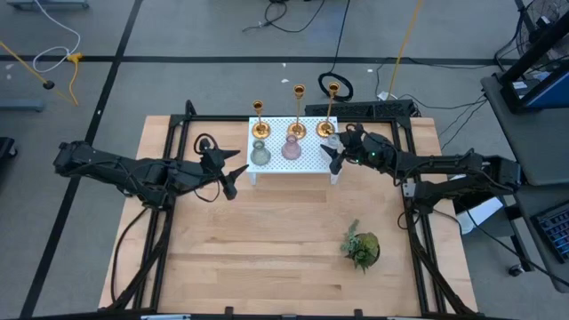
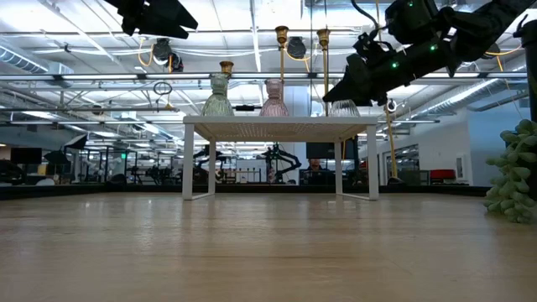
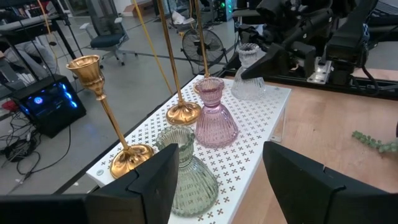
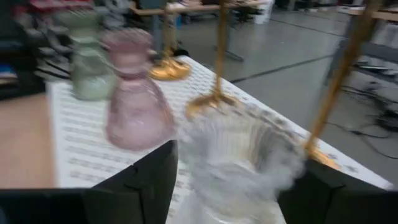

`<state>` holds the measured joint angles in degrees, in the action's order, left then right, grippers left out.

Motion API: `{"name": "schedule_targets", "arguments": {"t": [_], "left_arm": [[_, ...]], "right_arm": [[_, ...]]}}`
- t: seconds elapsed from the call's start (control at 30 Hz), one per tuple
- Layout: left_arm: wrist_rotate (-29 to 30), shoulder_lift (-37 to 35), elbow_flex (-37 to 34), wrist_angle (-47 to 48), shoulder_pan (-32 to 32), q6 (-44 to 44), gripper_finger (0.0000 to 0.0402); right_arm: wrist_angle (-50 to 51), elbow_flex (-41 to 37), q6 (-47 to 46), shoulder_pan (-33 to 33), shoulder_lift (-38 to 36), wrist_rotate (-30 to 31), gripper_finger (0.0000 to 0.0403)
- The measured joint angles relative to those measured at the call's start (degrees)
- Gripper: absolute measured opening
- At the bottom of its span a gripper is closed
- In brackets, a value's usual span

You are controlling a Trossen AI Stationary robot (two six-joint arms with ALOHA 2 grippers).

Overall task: Pick & Place candle stick holders
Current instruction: Put the transparent candle holder on the shelf, then return to Home Position

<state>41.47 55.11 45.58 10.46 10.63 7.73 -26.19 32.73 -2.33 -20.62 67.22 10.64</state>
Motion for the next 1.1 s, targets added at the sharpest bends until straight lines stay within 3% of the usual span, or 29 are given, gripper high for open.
{"name": "schedule_targets", "arguments": {"t": [0.17, 0.67, 1.1], "left_arm": [[0.0, 0.0, 0.0, 0.0, 0.0, 0.0, 0.0239], [-0.1, 0.0, 0.0, 0.0, 0.0, 0.0, 0.0239], [0.6, -3.4, 0.0, -1.3, 0.9, -3.0, 0.0239]], "right_arm": [[-3.2, 0.0, -2.4, 0.2, 0.6, -4.9, 0.0224], [-13.9, 0.0, -1.1, 0.2, 5.0, -4.8, 0.0215], [-16.6, 0.0, 4.6, 1.3, -1.6, -5.0, 0.0215]]}}
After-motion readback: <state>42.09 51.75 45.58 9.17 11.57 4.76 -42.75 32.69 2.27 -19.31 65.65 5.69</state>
